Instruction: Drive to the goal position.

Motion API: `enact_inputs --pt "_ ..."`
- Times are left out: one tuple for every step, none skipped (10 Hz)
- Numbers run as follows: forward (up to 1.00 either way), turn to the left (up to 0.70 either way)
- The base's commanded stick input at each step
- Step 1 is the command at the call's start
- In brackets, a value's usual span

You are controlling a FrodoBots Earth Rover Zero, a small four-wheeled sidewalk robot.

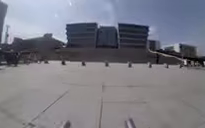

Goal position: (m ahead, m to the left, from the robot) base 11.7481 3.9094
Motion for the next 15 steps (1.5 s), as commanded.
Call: enact_inputs --pt "0.85 0.00" --pt "0.85 0.00" --pt "0.85 0.00" --pt "0.85 0.00" --pt "0.85 0.00" --pt "0.85 -0.04" --pt "0.85 -0.34" --pt "0.85 -0.34" --pt "0.85 -0.34" --pt "0.85 -0.26" --pt "0.85 0.00" --pt "0.85 0.00" --pt "0.85 0.00" --pt "0.85 0.00" --pt "0.85 0.00"
